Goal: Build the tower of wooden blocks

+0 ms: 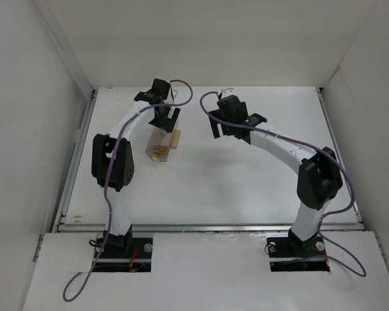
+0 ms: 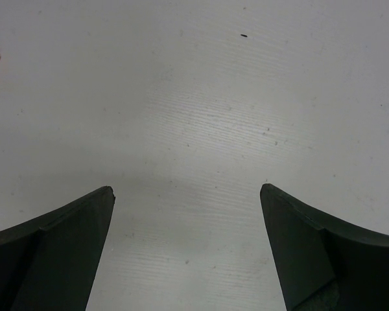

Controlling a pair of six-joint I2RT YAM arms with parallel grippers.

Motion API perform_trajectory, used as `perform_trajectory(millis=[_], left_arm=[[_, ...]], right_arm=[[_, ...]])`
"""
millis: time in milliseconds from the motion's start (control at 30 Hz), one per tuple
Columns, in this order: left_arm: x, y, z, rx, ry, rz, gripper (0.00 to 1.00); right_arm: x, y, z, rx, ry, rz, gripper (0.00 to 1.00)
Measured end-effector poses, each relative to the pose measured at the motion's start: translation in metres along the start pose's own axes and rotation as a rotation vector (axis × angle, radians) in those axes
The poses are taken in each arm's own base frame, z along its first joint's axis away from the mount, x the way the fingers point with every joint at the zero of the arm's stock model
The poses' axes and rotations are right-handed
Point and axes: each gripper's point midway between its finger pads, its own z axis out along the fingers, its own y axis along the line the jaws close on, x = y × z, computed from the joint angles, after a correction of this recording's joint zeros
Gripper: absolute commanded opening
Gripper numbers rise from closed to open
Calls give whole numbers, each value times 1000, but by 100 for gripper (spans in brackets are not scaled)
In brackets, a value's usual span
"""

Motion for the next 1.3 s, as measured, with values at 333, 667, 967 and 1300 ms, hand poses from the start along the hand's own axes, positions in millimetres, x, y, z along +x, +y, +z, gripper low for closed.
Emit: perform_trajectory(millis=[333,667,967,1300], left_arm=[[39,-26,48,178,157,-6,27],[15,-13,36,-3,114,73,0],[8,-44,25,-227,74,280,0],[22,42,53,5,99,-89,0]], right_arm=[[-5,-2,-14,-23,-28,16,100],[-5,-3,-16,-22,-32,18,100],[-3,-16,-13,41,-29,50,100],[1,-12,-8,-37,1,123,100]])
